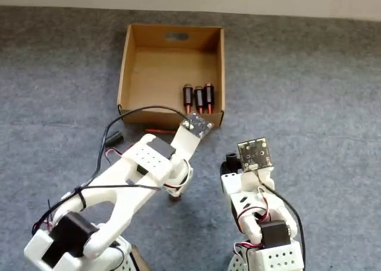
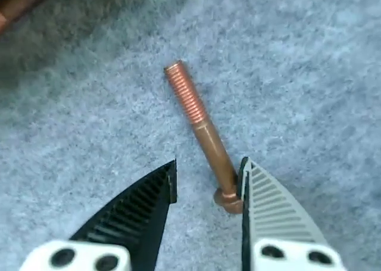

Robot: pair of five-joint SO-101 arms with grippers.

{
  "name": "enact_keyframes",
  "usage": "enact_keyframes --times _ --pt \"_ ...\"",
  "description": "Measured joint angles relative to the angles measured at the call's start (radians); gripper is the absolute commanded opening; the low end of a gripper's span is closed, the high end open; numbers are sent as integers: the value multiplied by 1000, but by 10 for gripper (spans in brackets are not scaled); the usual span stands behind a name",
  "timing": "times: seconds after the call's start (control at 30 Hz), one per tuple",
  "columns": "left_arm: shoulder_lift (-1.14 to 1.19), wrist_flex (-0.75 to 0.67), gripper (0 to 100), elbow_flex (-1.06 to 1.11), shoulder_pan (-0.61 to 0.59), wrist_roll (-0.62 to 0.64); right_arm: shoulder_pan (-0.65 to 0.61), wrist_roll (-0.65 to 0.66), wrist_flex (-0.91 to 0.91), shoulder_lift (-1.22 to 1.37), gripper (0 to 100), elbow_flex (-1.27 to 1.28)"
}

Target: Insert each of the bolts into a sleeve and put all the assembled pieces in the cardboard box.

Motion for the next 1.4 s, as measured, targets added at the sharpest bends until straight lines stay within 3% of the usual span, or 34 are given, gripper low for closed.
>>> enact_keyframes --times 0.2,0.37,0.53,0.73,1.0,1.27,1.4 --pt "92 -21 170 -18 0 2 0 0 0 0 6 0" --pt "127 -32 6 -28 5 2 0 0 0 0 6 0" --pt "103 -32 8 -28 6 -8 0 0 0 0 6 0" --pt "-17 106 8 -25 -64 -242 0 0 0 0 6 0" --pt "-104 269 11 -21 -275 -812 0 0 0 0 6 0" --pt "54 284 153 -68 -296 -888 0 0 0 0 6 0" --pt "163 292 140 -155 -301 -888 0 0 0 0 6 0"
